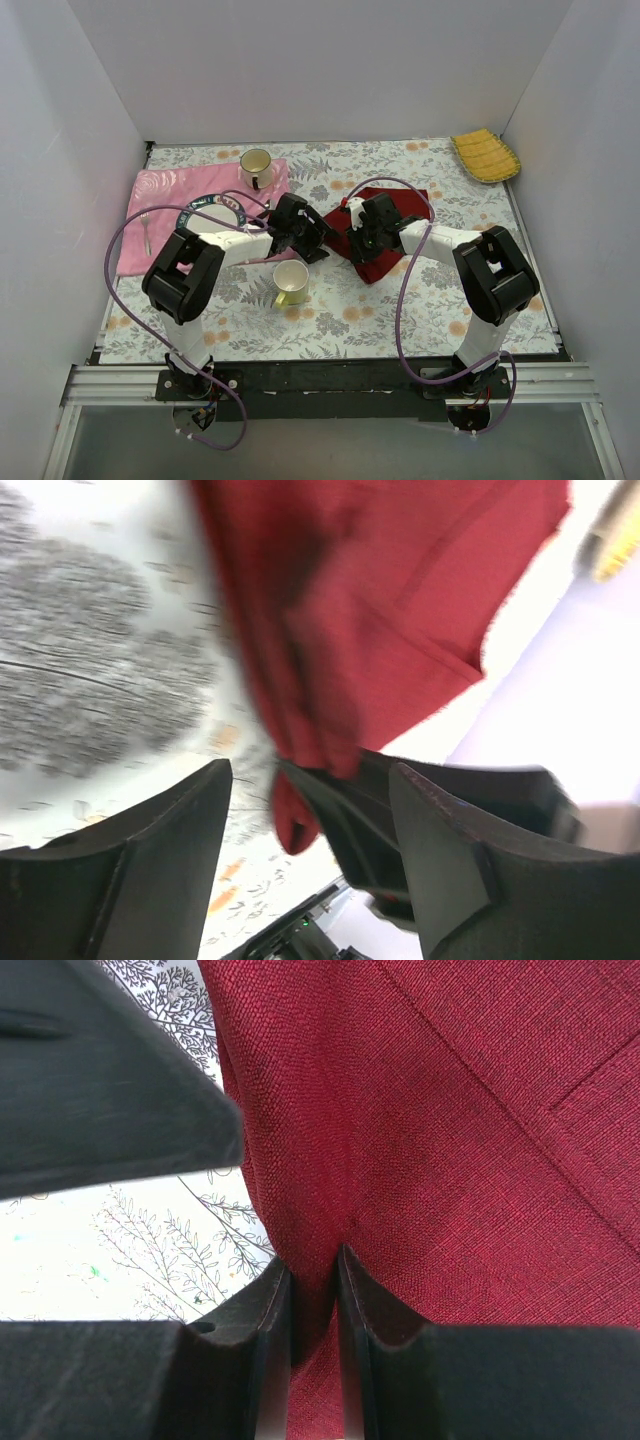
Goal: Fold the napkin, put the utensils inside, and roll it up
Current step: Roll the napkin with the utensil
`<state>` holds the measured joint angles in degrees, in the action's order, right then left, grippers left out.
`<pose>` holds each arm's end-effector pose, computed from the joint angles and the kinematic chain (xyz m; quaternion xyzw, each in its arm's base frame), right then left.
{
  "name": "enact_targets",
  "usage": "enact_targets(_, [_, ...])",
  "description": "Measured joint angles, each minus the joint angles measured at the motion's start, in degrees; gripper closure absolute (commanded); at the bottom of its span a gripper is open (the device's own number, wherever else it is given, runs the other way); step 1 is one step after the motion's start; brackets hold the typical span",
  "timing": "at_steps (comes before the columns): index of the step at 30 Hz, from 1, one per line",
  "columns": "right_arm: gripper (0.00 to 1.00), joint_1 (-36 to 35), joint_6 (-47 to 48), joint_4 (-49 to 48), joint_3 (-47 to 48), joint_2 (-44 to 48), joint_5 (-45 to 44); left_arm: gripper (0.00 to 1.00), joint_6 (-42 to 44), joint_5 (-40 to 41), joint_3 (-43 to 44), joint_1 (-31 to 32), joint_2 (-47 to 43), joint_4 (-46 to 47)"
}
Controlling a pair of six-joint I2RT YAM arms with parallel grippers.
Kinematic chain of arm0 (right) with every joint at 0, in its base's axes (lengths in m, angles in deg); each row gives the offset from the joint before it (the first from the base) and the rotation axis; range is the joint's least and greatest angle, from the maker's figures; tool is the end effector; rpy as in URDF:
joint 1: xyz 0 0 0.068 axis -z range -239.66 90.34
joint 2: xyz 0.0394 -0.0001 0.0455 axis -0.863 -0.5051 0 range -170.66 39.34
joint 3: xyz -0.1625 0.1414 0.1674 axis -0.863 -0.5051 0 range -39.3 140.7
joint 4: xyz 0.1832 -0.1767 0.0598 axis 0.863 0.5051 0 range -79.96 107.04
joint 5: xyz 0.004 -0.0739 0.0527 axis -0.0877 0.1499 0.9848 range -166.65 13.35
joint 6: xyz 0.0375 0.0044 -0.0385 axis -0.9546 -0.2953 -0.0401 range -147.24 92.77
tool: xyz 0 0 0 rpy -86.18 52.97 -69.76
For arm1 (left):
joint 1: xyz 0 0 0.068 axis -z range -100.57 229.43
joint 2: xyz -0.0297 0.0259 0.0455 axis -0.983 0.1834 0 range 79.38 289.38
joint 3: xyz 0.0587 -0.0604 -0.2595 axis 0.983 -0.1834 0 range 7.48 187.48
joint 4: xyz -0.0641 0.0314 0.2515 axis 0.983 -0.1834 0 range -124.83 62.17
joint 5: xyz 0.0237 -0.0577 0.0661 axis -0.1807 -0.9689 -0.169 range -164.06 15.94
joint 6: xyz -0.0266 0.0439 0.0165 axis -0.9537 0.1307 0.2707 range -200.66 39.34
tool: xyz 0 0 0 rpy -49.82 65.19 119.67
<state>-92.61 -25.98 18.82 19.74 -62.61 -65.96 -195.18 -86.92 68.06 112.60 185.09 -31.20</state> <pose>0.3005 0.2027 0.1634 -0.3058 0.8899 0.1739 0.2903 0.3127 -0.2138 0.1549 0.5756 -0.7306 0.3673 0.0026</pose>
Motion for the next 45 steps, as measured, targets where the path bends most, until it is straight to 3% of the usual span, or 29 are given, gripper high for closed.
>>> enact_targets(9, [0.87, 0.0, -0.02, 0.0, 0.0, 0.0, 0.02, 0.35, 0.02, -0.79, 0.02, 0.2, -0.9, 2.97])
enact_targets(18, [0.86, 0.11, -0.02, 0.04, 0.0, 0.0, 0.17, 0.36, -0.2, -2.1, 1.73, 0.22, 4.5, 3.19])
enact_targets(25, [0.82, 0.11, 0.0, 0.04, 0.0, 0.0, 0.2, 0.47, -0.33, -2.8, 2.14, 0.2, 5.53, 4.04])
enact_targets(27, [0.81, 0.11, 0.0, 0.07, 0.0, 0.0, 0.17, 0.6, -0.42, -3.08, 2.64, 0.2, 6.38, 4.72])
enact_targets(32, [0.71, -0.07, 0.24, 0.22, 0.0, 0.17, -0.31, 0.79, -0.31, -2.4, 2.58, 0.22, 6.58, 5.33])
enact_targets(45, [0.3, -6.32, 2.36, 4.13, -0.79, 2.64, -9.29, 0.96, -0.35, -4.0, 1.07, 0.2, 6.58, 5.64])
